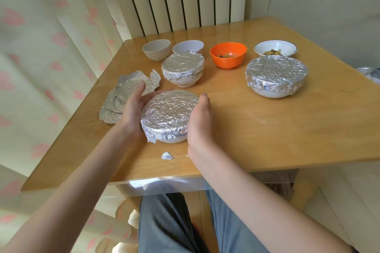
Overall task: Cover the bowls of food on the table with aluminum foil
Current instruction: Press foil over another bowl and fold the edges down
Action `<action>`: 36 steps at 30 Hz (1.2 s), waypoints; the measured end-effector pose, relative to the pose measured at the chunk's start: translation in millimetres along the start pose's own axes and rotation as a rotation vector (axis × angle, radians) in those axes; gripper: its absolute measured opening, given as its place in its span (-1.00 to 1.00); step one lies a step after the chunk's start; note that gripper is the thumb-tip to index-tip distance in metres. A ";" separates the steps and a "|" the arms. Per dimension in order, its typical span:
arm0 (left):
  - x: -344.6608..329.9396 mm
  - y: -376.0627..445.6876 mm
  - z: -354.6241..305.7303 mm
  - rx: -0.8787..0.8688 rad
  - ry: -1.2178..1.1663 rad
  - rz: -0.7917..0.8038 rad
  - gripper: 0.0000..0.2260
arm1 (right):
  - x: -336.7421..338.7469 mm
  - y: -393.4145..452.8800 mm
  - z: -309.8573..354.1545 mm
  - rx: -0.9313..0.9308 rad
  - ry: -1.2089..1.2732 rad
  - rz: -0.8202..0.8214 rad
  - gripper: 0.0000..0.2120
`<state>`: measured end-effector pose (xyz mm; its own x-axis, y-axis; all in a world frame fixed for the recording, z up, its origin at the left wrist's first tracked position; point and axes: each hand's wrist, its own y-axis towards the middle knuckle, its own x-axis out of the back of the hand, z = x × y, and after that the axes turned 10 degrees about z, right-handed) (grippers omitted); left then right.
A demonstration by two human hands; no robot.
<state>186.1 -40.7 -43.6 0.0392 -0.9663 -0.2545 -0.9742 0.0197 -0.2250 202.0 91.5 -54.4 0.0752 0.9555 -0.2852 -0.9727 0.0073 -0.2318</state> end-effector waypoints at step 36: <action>-55.6 3.4 -68.7 -0.106 1.958 0.790 -0.14 | 90.1 -27.0 0.8 0.679 -1.046 0.361 -0.51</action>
<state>165.4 -4.6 34.4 -0.4461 0.2895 0.8469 -0.6722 0.5165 -0.5305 234.8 177.6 -73.1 -0.1191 0.7081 0.6960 -0.8411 -0.4445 0.3082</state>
